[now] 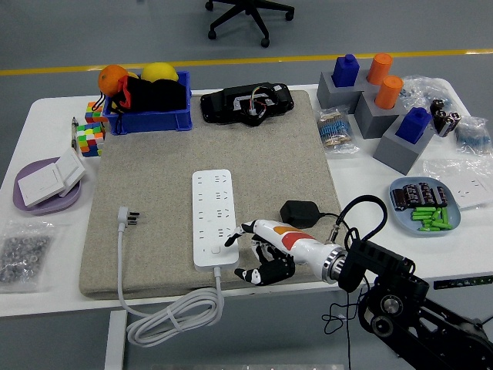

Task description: Press the white button,pick up the black plug,place it near the board,insert it into the board

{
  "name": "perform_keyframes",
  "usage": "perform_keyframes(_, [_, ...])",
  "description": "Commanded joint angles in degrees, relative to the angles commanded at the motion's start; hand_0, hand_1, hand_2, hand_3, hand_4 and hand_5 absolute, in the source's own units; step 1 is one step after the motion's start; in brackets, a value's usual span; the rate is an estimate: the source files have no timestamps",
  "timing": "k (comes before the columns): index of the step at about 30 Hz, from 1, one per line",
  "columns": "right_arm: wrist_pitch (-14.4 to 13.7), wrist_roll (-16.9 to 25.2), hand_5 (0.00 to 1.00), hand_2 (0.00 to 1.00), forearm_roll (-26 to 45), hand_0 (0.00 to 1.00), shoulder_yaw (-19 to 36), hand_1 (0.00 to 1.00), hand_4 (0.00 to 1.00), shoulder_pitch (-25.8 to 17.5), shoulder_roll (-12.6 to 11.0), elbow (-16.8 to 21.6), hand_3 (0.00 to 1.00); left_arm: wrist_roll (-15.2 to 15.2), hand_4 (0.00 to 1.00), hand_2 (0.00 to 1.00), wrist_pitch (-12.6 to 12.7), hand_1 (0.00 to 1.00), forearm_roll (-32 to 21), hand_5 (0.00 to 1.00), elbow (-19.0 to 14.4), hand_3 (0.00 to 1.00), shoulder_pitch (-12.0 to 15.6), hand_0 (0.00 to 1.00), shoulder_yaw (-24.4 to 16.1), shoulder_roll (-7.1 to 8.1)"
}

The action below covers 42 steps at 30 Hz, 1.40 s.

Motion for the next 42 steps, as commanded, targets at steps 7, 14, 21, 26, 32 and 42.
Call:
perform_keyframes(7, [-1.55,-0.09,0.13,0.152,-1.37,0.002,-2.2,0.002,0.612,0.88,0.3,-0.87,0.772,0.03,0.521,0.69,-0.03,0.73,-0.12,0.487,0.0,0.765,-0.01,0.779,0.03,-0.05])
perform_keyframes(14, [-3.15,-0.07,0.137,0.15,-3.3,0.002,-4.43,0.002,0.608,2.12,1.04,-2.9,0.768,0.09,0.521,0.69,-0.14,0.73,0.16,0.489,0.0,0.765,0.06,0.779,-0.15,-0.05])
perform_keyframes(21, [-3.52,0.05,0.146,0.149,-4.23,0.002,-5.86,0.002,0.586,4.39,2.26,-6.12,0.762,0.11,0.521,0.69,-0.15,0.73,0.04,0.486,0.0,0.765,0.0,0.779,-0.07,-0.01])
perform_keyframes(26, [-3.91,-0.04,0.149,0.146,-4.75,0.002,-6.26,0.002,0.573,4.99,2.72,-7.55,0.763,0.09,0.52,0.689,-0.11,0.73,-0.43,0.484,0.0,0.765,-0.01,0.78,0.1,0.07])
perform_keyframes(32, [-3.91,-0.17,0.15,0.146,-4.81,0.002,-6.65,0.002,0.574,5.12,2.94,-8.26,0.757,0.15,0.52,0.689,-0.08,0.729,-0.42,0.488,0.0,0.765,0.09,0.78,-0.09,0.06])
perform_keyframes(42, [-3.88,-1.02,0.119,0.141,-4.71,0.002,-7.38,0.002,0.543,4.79,3.46,-9.11,0.749,0.16,0.519,0.689,-0.25,0.73,0.25,0.489,0.0,0.765,0.18,0.779,-0.25,0.11])
